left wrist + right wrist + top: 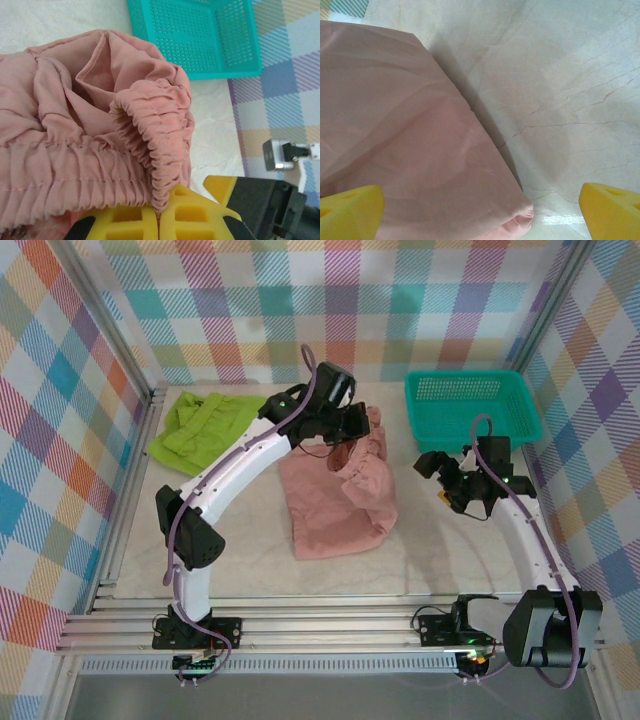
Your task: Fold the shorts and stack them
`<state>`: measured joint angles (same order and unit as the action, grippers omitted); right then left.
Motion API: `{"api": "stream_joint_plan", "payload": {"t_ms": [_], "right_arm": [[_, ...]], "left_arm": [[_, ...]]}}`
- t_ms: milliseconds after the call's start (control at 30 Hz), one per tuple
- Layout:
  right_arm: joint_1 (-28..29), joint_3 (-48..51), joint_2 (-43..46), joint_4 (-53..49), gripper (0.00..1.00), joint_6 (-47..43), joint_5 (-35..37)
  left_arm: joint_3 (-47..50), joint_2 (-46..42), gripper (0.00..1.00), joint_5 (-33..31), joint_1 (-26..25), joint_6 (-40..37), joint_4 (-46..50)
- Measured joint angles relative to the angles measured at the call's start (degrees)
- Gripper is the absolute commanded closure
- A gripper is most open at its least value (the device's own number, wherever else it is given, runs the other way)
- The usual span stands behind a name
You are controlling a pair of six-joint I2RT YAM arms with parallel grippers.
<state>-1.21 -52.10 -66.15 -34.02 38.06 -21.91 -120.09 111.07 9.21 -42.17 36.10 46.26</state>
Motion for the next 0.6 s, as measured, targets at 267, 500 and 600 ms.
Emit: {"api": "stream_joint_plan", "payload": {"t_ms": [267, 500, 600], "right_arm": [[0.0, 0.07, 0.0, 0.11, 0.0, 0.02, -0.13], [0.0, 3.19, -0.02, 1.2, 0.01, 0.02, -0.55], [0.0, 4.68, -0.02, 1.42, 0.01, 0.02, -1.25]], "left_arm": [[27.82, -10.95, 1.0, 8.68, 9.75, -1.97, -8.63], [44.68, -14.73, 0.82, 13.73, 21.24, -6.32, -15.28], [50.29, -14.38, 0.45, 14.75, 25.11, -8.17, -17.09]]}}
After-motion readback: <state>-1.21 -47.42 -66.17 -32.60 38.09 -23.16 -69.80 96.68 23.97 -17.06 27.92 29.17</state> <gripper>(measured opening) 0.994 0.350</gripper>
